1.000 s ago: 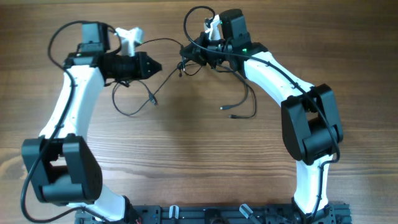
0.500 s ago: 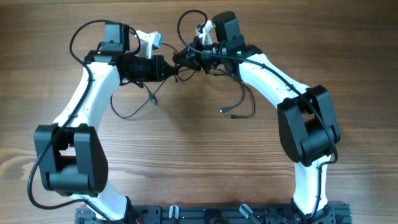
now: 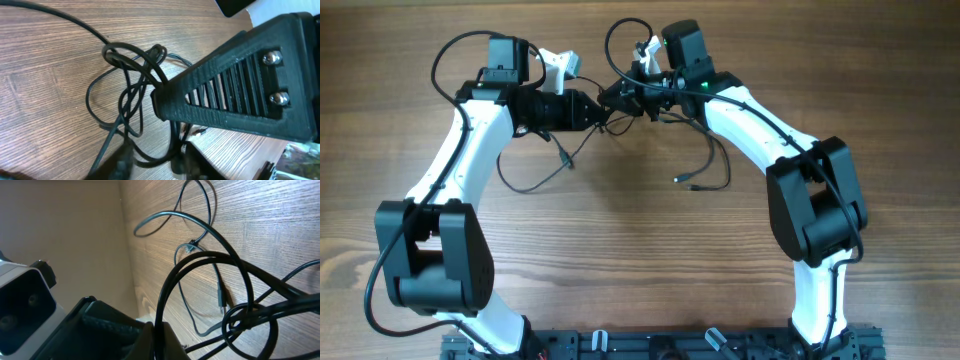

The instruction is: Untangle cables

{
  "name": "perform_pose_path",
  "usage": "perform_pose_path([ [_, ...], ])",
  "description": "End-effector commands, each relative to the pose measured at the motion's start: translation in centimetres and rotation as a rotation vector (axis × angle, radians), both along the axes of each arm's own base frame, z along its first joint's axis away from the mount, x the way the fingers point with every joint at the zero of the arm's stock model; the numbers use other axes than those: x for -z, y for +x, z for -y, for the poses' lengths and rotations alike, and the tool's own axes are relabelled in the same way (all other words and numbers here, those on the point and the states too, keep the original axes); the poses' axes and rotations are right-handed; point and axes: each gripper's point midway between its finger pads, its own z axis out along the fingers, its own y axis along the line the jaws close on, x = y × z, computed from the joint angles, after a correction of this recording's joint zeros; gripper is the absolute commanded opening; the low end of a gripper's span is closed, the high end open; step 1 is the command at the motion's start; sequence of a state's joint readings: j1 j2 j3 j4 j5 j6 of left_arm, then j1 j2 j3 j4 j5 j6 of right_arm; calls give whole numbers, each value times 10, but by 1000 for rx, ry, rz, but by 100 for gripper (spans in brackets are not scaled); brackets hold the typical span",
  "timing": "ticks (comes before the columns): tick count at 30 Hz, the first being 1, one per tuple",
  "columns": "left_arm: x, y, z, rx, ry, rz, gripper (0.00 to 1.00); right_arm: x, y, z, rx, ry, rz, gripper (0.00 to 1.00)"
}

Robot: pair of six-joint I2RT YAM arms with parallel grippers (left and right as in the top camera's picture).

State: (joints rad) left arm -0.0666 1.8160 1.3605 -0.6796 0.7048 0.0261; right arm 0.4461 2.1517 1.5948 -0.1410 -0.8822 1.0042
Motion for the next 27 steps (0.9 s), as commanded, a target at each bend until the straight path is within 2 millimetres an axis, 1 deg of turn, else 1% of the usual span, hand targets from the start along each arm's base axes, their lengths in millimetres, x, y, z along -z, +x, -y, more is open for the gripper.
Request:
perform_pose_path([
  [1, 5, 2, -3, -52, 7, -34, 25, -1, 4, -1, -8, -4, 60, 4],
  [3, 5, 5, -5, -104, 0, -67, 29, 3, 10, 2, 23, -28, 69, 4],
  [5, 8, 8, -10, -179, 7, -109, 29, 3, 11, 2, 30, -30, 65, 4],
  [7, 13, 11, -17, -270, 25, -159, 28, 3, 11, 2, 30, -30, 64, 4],
  [9, 17, 12, -25, -356, 40, -203, 24, 3, 11, 2, 31, -30, 61, 4],
  [10, 17, 13, -26, -379, 35, -218, 24, 3, 11, 2, 31, -30, 61, 4],
  [11, 17, 13, -26, -390, 30, -226, 28, 3, 10, 2, 26, -26, 60, 4],
  [12, 17, 15, -25, -403, 22, -229, 35, 3, 9, 2, 24, -24, 59, 4],
  [13, 15, 18, -25, -418, 10, -226, 37, 2, 9, 1, 19, -21, 58, 4],
  [16, 14, 19, -25, -471, -21, -266, 37, 2, 9, 1, 20, -21, 59, 4],
  [18, 15, 16, -24, -545, -55, -342, 32, 2, 9, 1, 20, -22, 59, 4],
  [21, 16, 13, -24, -592, -72, -396, 32, 2, 9, 1, 20, -22, 59, 4],
  [23, 16, 13, -24, -607, -79, -414, 29, 2, 9, 1, 20, -22, 59, 4],
  [27, 20, 7, -24, -661, -92, -483, 29, 2, 9, 1, 20, -22, 59, 4],
])
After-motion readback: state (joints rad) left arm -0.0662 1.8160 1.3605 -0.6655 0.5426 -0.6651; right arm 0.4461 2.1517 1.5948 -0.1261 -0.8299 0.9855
